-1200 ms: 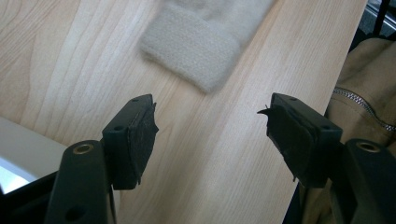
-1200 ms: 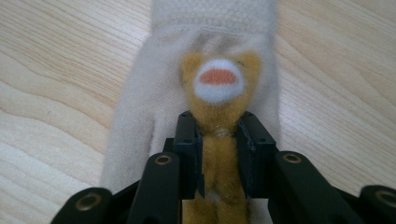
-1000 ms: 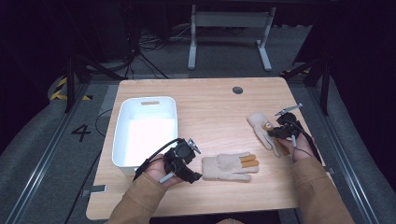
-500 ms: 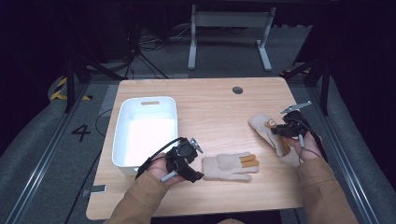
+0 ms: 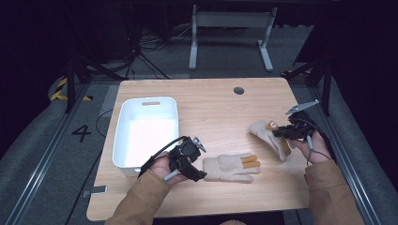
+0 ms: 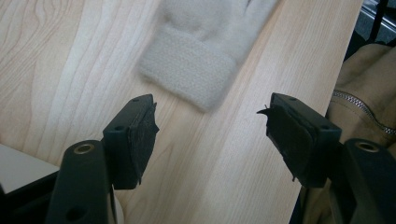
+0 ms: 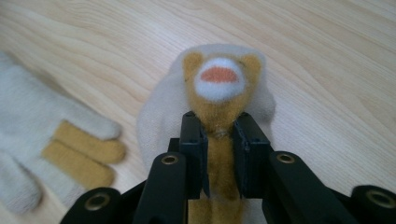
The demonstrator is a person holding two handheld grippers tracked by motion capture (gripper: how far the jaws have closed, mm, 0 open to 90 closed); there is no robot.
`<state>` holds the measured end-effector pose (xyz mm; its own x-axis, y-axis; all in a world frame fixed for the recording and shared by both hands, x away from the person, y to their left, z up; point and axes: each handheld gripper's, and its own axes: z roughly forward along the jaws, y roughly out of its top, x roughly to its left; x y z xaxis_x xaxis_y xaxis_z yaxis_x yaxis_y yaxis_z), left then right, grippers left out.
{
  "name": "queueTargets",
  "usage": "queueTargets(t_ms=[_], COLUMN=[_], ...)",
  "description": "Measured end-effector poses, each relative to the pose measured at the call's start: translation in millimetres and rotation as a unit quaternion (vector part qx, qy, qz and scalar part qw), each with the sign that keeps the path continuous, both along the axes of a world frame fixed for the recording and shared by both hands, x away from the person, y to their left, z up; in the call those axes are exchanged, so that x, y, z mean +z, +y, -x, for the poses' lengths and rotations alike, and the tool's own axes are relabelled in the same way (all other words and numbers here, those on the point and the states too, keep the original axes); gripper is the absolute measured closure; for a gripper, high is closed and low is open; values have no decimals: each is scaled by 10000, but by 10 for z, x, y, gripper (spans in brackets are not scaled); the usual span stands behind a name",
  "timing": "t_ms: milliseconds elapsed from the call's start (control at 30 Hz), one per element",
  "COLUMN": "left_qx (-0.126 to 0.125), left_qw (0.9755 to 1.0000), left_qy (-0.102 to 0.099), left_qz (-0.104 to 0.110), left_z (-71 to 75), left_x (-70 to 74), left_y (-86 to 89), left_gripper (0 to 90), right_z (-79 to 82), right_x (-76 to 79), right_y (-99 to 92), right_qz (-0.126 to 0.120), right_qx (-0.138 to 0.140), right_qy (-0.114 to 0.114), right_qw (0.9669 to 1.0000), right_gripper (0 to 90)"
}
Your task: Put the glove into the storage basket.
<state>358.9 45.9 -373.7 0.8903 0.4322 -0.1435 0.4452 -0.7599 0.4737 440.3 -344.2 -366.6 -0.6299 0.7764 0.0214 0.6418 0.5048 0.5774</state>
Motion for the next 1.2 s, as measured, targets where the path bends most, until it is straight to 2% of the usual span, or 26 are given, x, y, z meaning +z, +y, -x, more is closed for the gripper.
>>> queueTargets(t_ms=[200, 267, 433, 567, 800, 1033, 1200], left_qx=[12, 24, 32, 15, 15, -12, 13], left_qw=[10000, 10000, 10000, 10000, 10000, 10000, 10000], left_qy=[1, 2, -18, -22, -12, -25, -17], left_qz=[6, 2, 17, 1, 1, -26, 9], left_z=[0, -1, -2, 1, 3, 1, -1], left_x=[5, 9, 16, 11, 10, 4, 7], left_y=[-2, 4, 13, 3, 1, -10, 2], left_gripper=[337, 337, 337, 337, 339, 338, 338], right_z=[76, 94, 141, 184, 261, 324, 362], right_x=[104, 131, 183, 227, 297, 344, 354], right_y=[53, 69, 137, 201, 322, 430, 517], right_qz=[-17, -88, -39, -96, -133, -162, -176], right_qx=[299, 443, 697, 930, 1344, 1621, 1907], right_qy=[26, 45, 26, -12, -60, -93, -96], right_qw=[9995, 9990, 9976, 9956, 9908, 9866, 9814], right_gripper=[759, 759, 758, 758, 759, 759, 759])
